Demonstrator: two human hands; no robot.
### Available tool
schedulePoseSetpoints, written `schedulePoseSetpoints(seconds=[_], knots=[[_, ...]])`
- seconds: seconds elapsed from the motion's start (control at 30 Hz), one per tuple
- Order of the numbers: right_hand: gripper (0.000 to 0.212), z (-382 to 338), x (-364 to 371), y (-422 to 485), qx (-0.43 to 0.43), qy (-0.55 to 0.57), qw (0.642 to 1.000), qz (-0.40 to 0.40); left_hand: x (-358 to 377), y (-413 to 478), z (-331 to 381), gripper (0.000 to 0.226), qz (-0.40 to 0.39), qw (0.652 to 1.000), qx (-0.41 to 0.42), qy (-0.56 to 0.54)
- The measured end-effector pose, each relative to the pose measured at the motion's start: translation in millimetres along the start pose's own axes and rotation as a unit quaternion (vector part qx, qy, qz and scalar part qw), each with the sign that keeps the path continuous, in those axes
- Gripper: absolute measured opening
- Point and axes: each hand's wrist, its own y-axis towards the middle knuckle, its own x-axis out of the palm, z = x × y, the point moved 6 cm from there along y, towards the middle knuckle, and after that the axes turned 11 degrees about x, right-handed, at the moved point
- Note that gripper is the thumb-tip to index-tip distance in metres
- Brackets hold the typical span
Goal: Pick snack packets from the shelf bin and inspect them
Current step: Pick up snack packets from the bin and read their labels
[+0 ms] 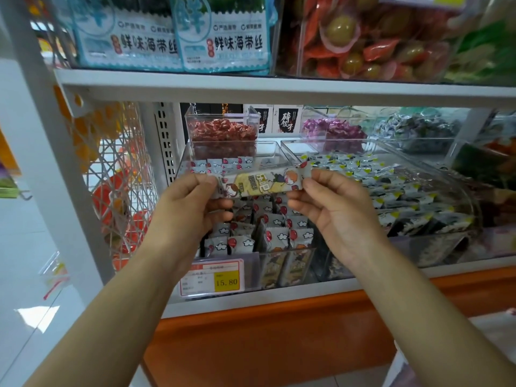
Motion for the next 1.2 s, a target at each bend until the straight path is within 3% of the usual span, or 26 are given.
schedulePoseSetpoints(seconds=[0.2, 0.33, 0.47, 0.53, 0.6, 0.67, 0.93, 1.07, 1.2], knots=[[0.008, 4, 0, 0, 0.016, 0.026, 0.999, 0.009, 3, -3, -4, 0.02, -0.003, 0.995, -0.027, -0.091], [0.011, -1, 2, -3, -0.025, -0.041, 0.999, 0.0, 5, -3, 1, 0.012, -0.043, 0.998, 0.012, -0.046], [0.013, -5, 0, -2, -0.052, -0.107, 0.993, -0.007, 4, -4, 2, 0.034, -0.084, 0.996, 0.006, -0.009], [0.016, -4, 2, -3, -0.053, -0.144, 0.988, -0.016, 7, -7, 0, 0.031, -0.098, 0.995, -0.015, -0.026], [0.015, -2, 6, -4, -0.055, -0.169, 0.984, -0.025, 10, -8, 2, 0.019, -0.113, 0.993, 0.01, 0.037], [0.009, -2, 10, -5, -0.066, -0.181, 0.981, -0.03, 12, -10, 4, 0.021, -0.126, 0.985, 0.043, 0.11], [0.013, -6, 5, -8, -0.088, -0.209, 0.973, 0.035, 14, -13, 14, 0.033, -0.151, 0.969, 0.091, 0.174], [0.019, -10, 3, -8, -0.114, -0.256, 0.957, 0.078, 18, -14, 13, 0.031, -0.154, 0.962, 0.096, 0.205], [0.019, -13, 9, -13, -0.164, -0.328, 0.928, 0.062, 19, -15, 10, 0.021, -0.142, 0.963, 0.075, 0.214]])
